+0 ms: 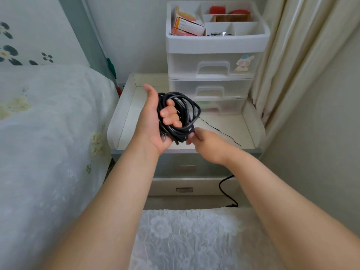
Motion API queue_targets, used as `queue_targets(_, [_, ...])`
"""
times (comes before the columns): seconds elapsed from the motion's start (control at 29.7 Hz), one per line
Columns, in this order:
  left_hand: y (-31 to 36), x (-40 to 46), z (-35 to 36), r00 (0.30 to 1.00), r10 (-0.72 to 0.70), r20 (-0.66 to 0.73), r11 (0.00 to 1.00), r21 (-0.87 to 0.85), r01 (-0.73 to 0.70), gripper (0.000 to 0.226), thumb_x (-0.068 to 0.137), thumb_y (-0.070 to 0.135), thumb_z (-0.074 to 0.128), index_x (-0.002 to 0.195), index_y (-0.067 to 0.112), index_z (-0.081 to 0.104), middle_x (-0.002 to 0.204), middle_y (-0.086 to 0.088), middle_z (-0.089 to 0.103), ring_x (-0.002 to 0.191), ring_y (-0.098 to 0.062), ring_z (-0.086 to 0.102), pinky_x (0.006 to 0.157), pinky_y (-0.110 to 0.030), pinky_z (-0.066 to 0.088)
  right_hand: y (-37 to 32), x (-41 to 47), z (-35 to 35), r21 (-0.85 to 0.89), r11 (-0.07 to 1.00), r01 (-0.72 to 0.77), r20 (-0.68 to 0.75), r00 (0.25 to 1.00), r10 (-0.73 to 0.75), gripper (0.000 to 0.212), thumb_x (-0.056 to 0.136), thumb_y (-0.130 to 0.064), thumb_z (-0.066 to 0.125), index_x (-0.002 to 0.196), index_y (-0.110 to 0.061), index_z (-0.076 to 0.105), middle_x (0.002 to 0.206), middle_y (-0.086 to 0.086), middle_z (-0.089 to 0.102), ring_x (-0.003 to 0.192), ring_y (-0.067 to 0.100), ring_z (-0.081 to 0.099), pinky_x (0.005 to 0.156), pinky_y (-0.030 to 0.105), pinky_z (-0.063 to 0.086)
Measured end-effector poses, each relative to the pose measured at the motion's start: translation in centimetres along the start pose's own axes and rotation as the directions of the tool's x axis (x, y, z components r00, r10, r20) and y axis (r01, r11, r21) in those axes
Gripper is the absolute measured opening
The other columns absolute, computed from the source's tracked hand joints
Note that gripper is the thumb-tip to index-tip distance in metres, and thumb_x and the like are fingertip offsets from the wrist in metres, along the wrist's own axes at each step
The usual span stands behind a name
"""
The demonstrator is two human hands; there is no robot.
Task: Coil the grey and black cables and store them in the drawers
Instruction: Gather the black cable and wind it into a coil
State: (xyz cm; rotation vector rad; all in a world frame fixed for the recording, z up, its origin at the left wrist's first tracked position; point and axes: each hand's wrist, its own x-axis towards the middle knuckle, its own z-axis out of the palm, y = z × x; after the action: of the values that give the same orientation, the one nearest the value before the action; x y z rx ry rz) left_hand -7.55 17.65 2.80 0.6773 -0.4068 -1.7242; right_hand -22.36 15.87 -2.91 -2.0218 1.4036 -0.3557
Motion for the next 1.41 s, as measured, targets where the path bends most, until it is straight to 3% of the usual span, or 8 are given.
queue_targets(0.24, [0.1,0.4,-0.2,0.924,0.245,-0.293,0.964,-0.028,-0.265,0.058,0.084,0.072,0.04,0.062,0.018,0.043,0.046,0.008,0.037,0.036,-0.007,0.035,0.041,-0.019,0.037,-0.9,-0.9,1.4,-0.478,0.873,0.093,0.049,0.996,-0.079,0.027,0.101,-0.023,0.031,0.123,-0.013,0.044,0.095,0.01,0.063,0.077,0.029,0.057,0.062,0.036,0.045])
queue_targets(0.47, [-0.3,0.9,-0.4,0.867,0.361,-0.343,0.925,0.249,-0.286,0.055,0.087,0.068,0.041,0.065,0.018,0.039,0.048,0.006,0.04,0.039,-0.011,0.036,0.044,-0.021,0.037,-1.6,-1.7,1.0,-0.601,0.789,0.128,-0.063,0.977,-0.206,0.019,0.098,-0.027,0.045,0.109,-0.014,0.055,0.089,0.003,0.057,0.068,0.028,0.054,0.052,0.028,0.033])
queue_targets(0.74, [-1.6,1.8,-1.1,0.821,0.538,-0.19,0.66,0.701,-0.27,0.07,0.093,0.063,0.034,0.036,0.023,0.046,0.04,0.004,0.044,0.043,-0.019,0.044,0.054,-0.032,0.041,-2.3,-2.7,0.6,-0.345,0.927,0.146,0.077,0.989,-0.127,0.023,0.097,-0.035,0.044,0.109,-0.017,0.054,0.099,0.003,0.058,0.085,0.027,0.056,0.068,0.034,0.045])
queue_targets(0.88, [-2.2,2.0,-1.3,0.888,0.458,-0.027,0.437,0.877,-0.199,0.06,0.093,0.062,0.034,0.055,0.017,0.046,0.044,-0.001,0.049,0.042,-0.019,0.05,0.06,-0.037,0.046,-2.2,-2.7,-0.6,-0.267,0.952,0.151,-0.066,0.982,-0.175,0.026,0.095,-0.041,0.049,0.104,-0.02,0.061,0.087,-0.002,0.061,0.08,0.021,0.055,0.064,0.032,0.045])
queue_targets(1.01, [-2.4,2.1,-1.3,0.938,0.346,-0.016,0.387,0.913,-0.127,0.056,0.09,0.066,0.034,0.063,0.021,0.05,0.049,-0.004,0.051,0.045,-0.019,0.051,0.055,-0.034,0.046,-2.8,-2.7,-1.0,-0.305,0.936,0.176,-0.131,0.966,-0.224,0.025,0.088,-0.048,0.057,0.095,-0.025,0.065,0.054,-0.012,0.042,0.053,0.007,0.039,0.047,0.023,0.024])
queue_targets(1.15, [-2.5,2.1,-1.3,0.963,0.268,-0.002,0.302,0.95,-0.083,0.067,0.084,0.074,0.03,0.063,0.013,0.048,0.049,-0.002,0.052,0.043,-0.017,0.051,0.051,-0.03,0.045,-2.4,-2.6,-1.0,0.122,0.984,0.126,-0.058,0.991,-0.119,0.028,0.088,-0.039,0.062,0.071,-0.017,0.058,0.042,-0.015,0.046,0.043,0.003,0.042,0.047,0.018,0.032])
queue_targets(1.28, [-2.5,2.2,-1.4,0.954,0.301,0.006,0.213,0.974,-0.073,0.068,0.086,0.072,0.028,0.063,0.012,0.049,0.052,-0.006,0.056,0.049,-0.02,0.054,0.06,-0.037,0.051,-1.8,-3.1,-1.8,0.318,0.945,0.071,0.204,0.969,-0.141,0.025,0.094,-0.027,0.056,0.096,-0.002,0.061,0.066,-0.008,0.064,0.055,0.01,0.056,0.057,0.022,0.047])
queue_targets(1.41, [-2.5,2.1,-1.3,0.967,0.257,-0.005,0.17,0.985,-0.04,0.069,0.089,0.071,0.023,0.06,0.012,0.045,0.041,0.005,0.051,0.036,-0.008,0.048,0.041,-0.015,0.039,-1.5,-2.8,-2.1,0.203,0.961,0.19,0.049,0.978,-0.203,0.02,0.093,-0.031,0.056,0.087,-0.014,0.065,0.063,-0.008,0.065,0.055,0.004,0.056,0.064,0.024,0.047])
